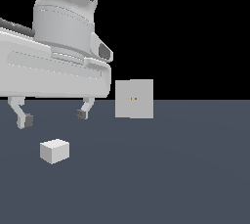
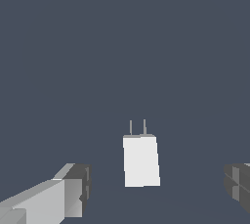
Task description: Plug the charger into the wall socket.
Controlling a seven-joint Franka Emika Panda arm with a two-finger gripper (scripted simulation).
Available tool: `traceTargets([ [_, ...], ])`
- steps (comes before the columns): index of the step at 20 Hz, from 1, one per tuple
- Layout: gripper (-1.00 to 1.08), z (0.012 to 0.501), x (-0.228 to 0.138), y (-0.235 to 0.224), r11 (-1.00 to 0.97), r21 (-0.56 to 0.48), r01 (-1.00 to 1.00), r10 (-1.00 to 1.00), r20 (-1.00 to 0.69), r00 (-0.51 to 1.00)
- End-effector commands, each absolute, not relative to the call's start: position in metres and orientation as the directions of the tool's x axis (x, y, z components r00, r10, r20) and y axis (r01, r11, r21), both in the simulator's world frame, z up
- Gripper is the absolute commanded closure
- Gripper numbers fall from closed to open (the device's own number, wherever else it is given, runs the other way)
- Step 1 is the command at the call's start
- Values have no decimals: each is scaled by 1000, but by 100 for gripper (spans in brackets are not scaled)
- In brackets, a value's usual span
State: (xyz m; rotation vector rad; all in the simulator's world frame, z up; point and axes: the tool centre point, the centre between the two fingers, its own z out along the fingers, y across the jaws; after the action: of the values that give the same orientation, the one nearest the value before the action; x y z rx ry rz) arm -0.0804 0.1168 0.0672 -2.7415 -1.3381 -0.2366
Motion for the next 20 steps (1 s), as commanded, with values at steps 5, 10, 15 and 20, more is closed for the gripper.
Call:
traceTargets([
  [5,-92,62,-85,120,-578,0,816,802,184,569],
  [10,-92,61,-85,120,-580,-1,815,801,183,570],
  [15,-92,48,-86,120,-579,0,815,802,182,569],
  [20,-92,25,-87,120,-578,0,816,803,182,568],
])
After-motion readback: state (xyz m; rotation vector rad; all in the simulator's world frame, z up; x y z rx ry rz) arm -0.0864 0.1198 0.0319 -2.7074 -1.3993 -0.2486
